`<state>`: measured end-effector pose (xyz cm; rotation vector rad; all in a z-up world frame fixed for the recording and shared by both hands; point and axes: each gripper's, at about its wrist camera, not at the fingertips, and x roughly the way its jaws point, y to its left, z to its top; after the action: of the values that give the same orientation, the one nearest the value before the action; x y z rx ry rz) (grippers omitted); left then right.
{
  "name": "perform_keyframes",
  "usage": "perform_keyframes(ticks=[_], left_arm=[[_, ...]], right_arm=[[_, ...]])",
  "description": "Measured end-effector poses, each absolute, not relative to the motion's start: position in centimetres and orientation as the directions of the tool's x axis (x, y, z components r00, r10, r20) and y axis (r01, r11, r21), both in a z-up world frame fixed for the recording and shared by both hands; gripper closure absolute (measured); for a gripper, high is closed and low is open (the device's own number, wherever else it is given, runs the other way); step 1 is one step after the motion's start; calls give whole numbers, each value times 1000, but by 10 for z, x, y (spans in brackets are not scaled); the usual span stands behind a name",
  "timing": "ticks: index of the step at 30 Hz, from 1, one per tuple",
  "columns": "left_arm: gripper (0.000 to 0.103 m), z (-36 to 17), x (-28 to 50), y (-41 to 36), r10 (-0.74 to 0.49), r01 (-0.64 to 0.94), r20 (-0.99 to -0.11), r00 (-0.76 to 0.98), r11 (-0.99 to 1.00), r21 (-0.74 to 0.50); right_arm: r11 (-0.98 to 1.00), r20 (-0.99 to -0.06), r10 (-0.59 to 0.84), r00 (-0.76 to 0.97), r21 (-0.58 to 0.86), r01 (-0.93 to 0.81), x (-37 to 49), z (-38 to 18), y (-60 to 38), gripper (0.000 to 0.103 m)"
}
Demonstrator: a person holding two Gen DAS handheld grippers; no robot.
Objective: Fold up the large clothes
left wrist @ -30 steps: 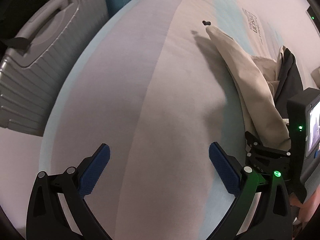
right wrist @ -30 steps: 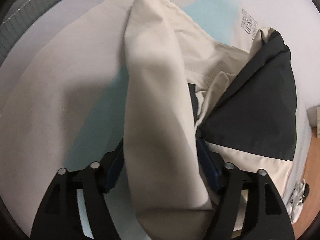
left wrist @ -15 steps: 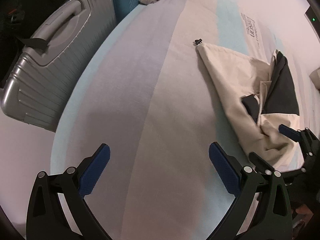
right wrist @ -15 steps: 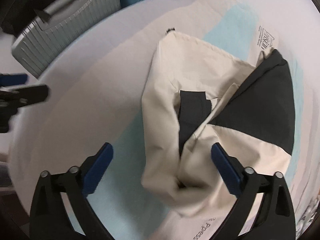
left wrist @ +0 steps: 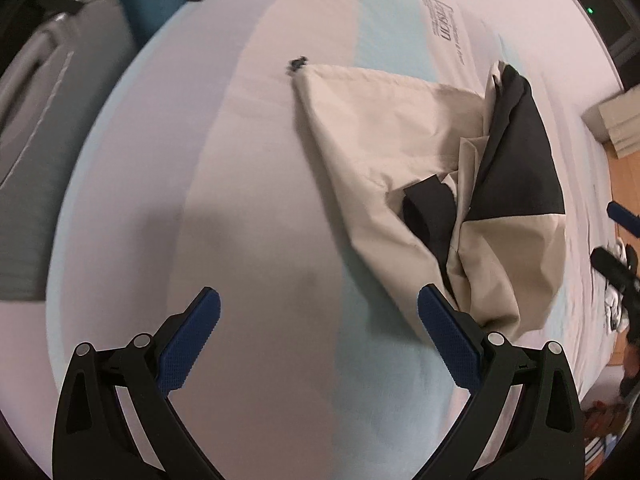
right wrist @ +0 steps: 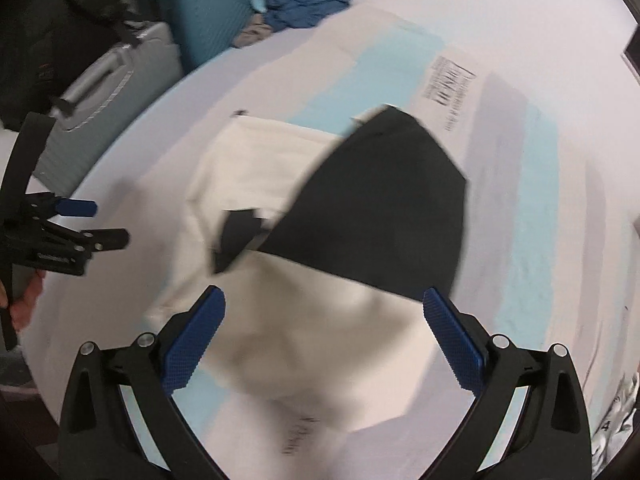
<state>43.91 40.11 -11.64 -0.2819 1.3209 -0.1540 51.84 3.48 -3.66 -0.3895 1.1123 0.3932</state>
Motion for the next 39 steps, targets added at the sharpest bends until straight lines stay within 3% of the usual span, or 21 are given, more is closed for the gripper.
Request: perform_keyframes(ticks=[4, 15, 22, 39], left_arm=[[6, -135, 458, 390, -327, -28, -920, 215, 940, -340], [6, -174, 505, 365, -405, -6, -907, 117, 913, -409], [6, -197, 520, 361, -451, -48, -890, 71, 889, -454], [6, -198, 553, 306, -526, -33, -848, 73, 848, -529]], right_arm=[[872, -930, 73, 359, -115, -475, 539, -55, 5, 8], [928, -964, 225, 144, 166, -334, 605, -107, -66, 8], [907, -933, 361, 6, 349, -236, 632, -140, -83, 8], [823, -829, 554, -73, 559, -101, 637, -180, -94, 6]])
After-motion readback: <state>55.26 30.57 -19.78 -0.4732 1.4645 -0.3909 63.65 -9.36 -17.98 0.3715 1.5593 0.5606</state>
